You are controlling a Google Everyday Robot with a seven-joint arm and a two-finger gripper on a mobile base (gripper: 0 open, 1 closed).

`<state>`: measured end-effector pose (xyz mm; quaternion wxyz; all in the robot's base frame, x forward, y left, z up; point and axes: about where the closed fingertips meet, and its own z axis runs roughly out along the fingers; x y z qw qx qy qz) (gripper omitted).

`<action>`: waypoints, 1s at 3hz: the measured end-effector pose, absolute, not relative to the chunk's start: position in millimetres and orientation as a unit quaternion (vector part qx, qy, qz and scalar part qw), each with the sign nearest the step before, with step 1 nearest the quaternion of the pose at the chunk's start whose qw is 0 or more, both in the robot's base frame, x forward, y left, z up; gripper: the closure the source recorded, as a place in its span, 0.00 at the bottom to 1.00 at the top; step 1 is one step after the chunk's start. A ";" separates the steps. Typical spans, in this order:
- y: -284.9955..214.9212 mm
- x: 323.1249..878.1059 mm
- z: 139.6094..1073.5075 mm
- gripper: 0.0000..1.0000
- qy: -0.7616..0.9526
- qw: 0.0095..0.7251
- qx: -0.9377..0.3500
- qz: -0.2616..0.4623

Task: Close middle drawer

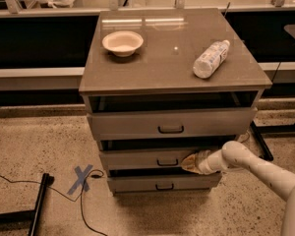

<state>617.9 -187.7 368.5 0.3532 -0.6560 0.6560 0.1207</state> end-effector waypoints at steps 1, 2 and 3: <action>-200.2 587.4 367.4 1.00 0.656 0.341 -0.658 0.144; -217.4 555.0 364.2 1.00 0.667 0.352 -0.629 0.188; -235.0 529.0 362.1 1.00 0.684 0.373 -0.582 0.231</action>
Offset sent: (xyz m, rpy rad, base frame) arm -0.1035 -0.0615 -0.0046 0.2255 0.1780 -0.0563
